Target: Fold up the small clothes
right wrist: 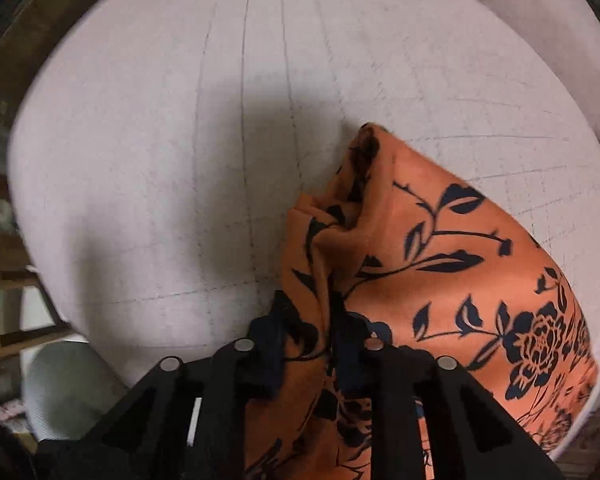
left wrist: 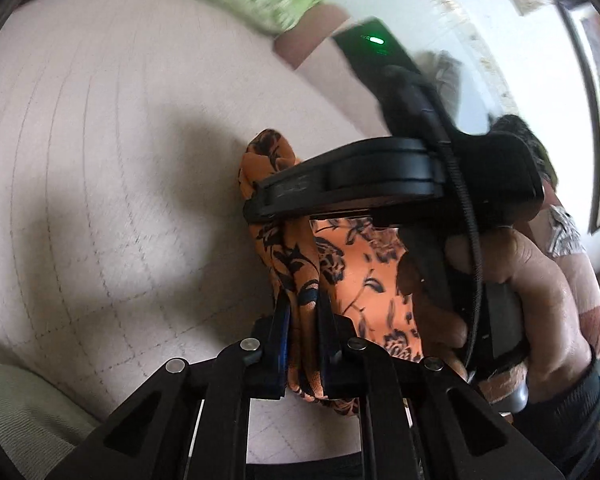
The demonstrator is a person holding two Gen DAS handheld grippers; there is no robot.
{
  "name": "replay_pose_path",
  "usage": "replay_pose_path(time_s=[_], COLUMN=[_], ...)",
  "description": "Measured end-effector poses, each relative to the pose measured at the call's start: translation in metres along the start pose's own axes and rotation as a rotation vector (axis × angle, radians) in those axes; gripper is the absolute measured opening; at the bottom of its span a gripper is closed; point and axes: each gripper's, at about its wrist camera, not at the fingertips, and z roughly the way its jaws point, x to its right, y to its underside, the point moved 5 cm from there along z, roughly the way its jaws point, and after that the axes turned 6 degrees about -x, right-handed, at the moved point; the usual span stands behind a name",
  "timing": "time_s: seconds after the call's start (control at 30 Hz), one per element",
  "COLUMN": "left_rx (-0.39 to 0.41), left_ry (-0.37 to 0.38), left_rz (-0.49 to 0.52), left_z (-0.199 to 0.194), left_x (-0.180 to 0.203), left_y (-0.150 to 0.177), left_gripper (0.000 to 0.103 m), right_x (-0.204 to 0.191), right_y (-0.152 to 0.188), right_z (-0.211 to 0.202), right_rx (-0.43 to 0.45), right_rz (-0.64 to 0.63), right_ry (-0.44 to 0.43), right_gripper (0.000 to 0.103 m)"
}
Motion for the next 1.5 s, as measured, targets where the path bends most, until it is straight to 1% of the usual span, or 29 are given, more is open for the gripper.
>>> replay_pose_path(time_s=[0.03, 0.07, 0.1, 0.13, 0.2, 0.27, 0.33, 0.37, 0.4, 0.47, 0.53, 0.57, 0.6, 0.63, 0.7, 0.73, 0.77, 0.83, 0.9, 0.97, 1.03, 1.13, 1.27, 1.33, 1.4, 1.43, 1.47, 1.5], left_rx=[0.013, 0.028, 0.040, 0.045, 0.051, 0.059, 0.064, 0.062, 0.056, 0.039, 0.018, 0.004, -0.020, -0.041, -0.093, -0.121, -0.145, -0.204, -0.247, -0.283, -0.314, -0.352, -0.381, -0.392, -0.406, -0.413, -0.422, -0.440], left_ry=[0.008, 0.016, 0.009, 0.001, 0.010, -0.011, -0.017, -0.016, -0.013, -0.014, -0.021, -0.029, -0.035, -0.042, -0.066, -0.075, -0.082, -0.119, -0.162, -0.192, -0.209, -0.204, -0.213, -0.214, -0.202, -0.181, -0.146, -0.092], left_rz=[0.027, 0.056, 0.087, 0.122, 0.171, 0.243, 0.334, 0.360, 0.401, 0.479, 0.552, 0.588, 0.627, 0.660, 0.726, 0.754, 0.773, 0.819, 0.845, 0.860, 0.852, 0.822, 0.805, 0.796, 0.768, 0.756, 0.740, 0.714], left_z=[-0.004, -0.008, -0.012, -0.016, -0.023, -0.029, -0.034, -0.034, -0.033, -0.026, -0.016, -0.008, 0.002, 0.012, 0.041, 0.056, 0.069, 0.108, 0.137, 0.162, 0.186, 0.209, 0.230, 0.243, 0.257, 0.258, 0.249, 0.239], left_x=[0.007, 0.015, 0.025, 0.038, 0.060, 0.091, 0.132, 0.145, 0.165, 0.205, 0.233, 0.249, 0.265, 0.274, 0.301, 0.313, 0.321, 0.335, 0.343, 0.346, 0.347, 0.347, 0.342, 0.343, 0.339, 0.342, 0.340, 0.343], left_y=[0.002, 0.004, 0.005, 0.008, 0.012, 0.019, 0.028, 0.031, 0.035, 0.046, 0.057, 0.063, 0.069, 0.074, 0.089, 0.097, 0.104, 0.123, 0.134, 0.143, 0.146, 0.152, 0.141, 0.136, 0.134, 0.139, 0.138, 0.137], left_gripper=[0.009, 0.009, 0.009, 0.009, 0.009, 0.009, 0.009, 0.009, 0.009, 0.009, 0.009, 0.009, 0.009, 0.009, 0.009, 0.009, 0.009, 0.010, 0.010, 0.010, 0.010, 0.010, 0.011, 0.012, 0.015, 0.017, 0.022, 0.025], right_x=[0.005, 0.014, 0.021, 0.031, 0.053, 0.076, 0.101, 0.118, 0.128, 0.162, 0.197, 0.218, 0.234, 0.251, 0.288, 0.301, 0.324, 0.348, 0.368, 0.391, 0.409, 0.427, 0.441, 0.440, 0.440, 0.439, 0.436, 0.436], right_y=[0.003, 0.008, 0.013, 0.021, 0.039, 0.058, 0.083, 0.101, 0.111, 0.144, 0.171, 0.189, 0.198, 0.211, 0.238, 0.243, 0.257, 0.267, 0.272, 0.277, 0.283, 0.285, 0.286, 0.287, 0.286, 0.285, 0.283, 0.283], right_z=[-0.010, -0.024, -0.034, -0.051, -0.077, -0.102, -0.128, -0.142, -0.150, -0.171, -0.184, -0.188, -0.191, -0.194, -0.186, -0.177, -0.167, -0.143, -0.121, -0.091, -0.067, -0.036, -0.007, 0.001, 0.007, 0.009, 0.012, 0.014], right_rx=[0.032, 0.073, 0.101, 0.154, 0.235, 0.312, 0.403, 0.452, 0.482, 0.564, 0.624, 0.656, 0.675, 0.699, 0.733, 0.741, 0.749, 0.752, 0.745, 0.724, 0.702, 0.677, 0.663, 0.645, 0.621, 0.611, 0.598, 0.591], right_rz=[0.009, 0.032, 0.046, 0.063, 0.093, 0.125, 0.151, 0.168, 0.178, 0.213, 0.246, 0.269, 0.288, 0.317, 0.374, 0.400, 0.444, 0.498, 0.541, 0.597, 0.641, 0.690, 0.741, 0.749, 0.758, 0.761, 0.767, 0.776], right_ry=[-0.032, -0.084, -0.122, -0.179, -0.265, -0.351, -0.427, -0.465, -0.486, -0.537, -0.568, -0.585, -0.591, -0.602, -0.620, -0.630, -0.658, -0.684, -0.684, -0.721, -0.738, -0.779, -0.822, -0.796, -0.742, -0.714, -0.686, -0.673], right_gripper=[0.017, 0.017, 0.017, 0.016, 0.016, 0.016, 0.016, 0.016, 0.016, 0.016, 0.016, 0.016, 0.016, 0.016, 0.016, 0.016, 0.015, 0.015, 0.015, 0.015, 0.015, 0.015, 0.015, 0.016, 0.018, 0.023, 0.027, 0.037])
